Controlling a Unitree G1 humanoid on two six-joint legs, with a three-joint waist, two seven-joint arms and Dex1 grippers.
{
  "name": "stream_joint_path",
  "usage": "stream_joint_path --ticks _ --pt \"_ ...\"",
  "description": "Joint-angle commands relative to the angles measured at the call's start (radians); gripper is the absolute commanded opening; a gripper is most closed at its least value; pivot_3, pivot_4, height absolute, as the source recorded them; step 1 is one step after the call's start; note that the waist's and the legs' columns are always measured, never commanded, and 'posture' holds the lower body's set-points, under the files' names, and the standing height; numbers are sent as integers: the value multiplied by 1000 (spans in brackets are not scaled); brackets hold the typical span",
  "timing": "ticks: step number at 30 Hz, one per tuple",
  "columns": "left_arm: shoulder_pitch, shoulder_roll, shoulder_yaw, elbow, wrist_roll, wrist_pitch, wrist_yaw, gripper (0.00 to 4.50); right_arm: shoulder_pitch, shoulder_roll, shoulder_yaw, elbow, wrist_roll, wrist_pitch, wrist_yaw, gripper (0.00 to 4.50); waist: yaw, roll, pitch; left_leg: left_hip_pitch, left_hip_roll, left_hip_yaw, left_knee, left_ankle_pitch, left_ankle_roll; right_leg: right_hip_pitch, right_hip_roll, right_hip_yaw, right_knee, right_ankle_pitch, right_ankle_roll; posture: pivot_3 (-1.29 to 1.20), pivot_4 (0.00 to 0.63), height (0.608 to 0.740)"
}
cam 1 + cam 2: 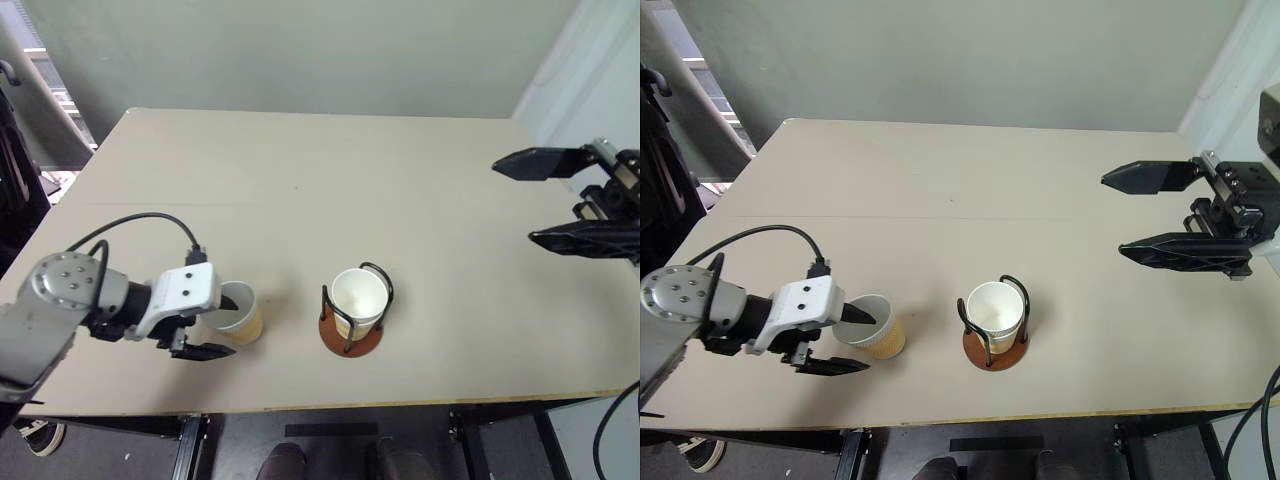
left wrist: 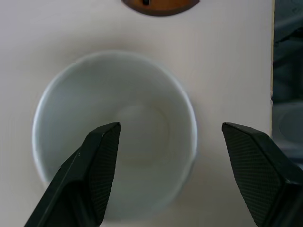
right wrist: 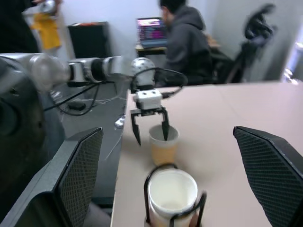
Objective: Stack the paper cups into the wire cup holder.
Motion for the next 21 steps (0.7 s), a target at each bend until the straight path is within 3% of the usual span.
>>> stream_joint_path --ticks 1,3,10,15,21 --pt "-36 -10 -23 -7 14 -13 -15 3296 1 -34 -71 -45 34 -6 -29 4500 -1 0 0 0 0 0 0 0 0 0 0 0 0 0 0 0 150 740" --pt "-50 -14 -34 -1 13 -15 -27 2790 7 -37 -75 -49 39 -7 -35 4500 -3 0 0 0 1 1 -1 0 1 0 1 -1 0 0 0 0 150 740" --pt "-89 -19 -33 26 5 -26 -64 184 20 -40 -73 -54 33 -25 -56 4500 -4 0 0 0 0 0 0 -1 1 0 1 -1 0 0 0 0 150 740" --pt "-115 -18 -16 57 2 -52 -85 33 15 -39 -64 -54 32 -35 -63 4500 -4 0 0 0 1 0 0 -1 2 0 1 -1 0 0 0 0 150 740" --pt "-519 -142 -45 210 -64 -83 -158 33 -21 -38 -42 -29 20 -60 -55 4500 14 -1 -1 -4 1 -3 3 -1 2 -1 1 -3 0 1 1 0 150 740"
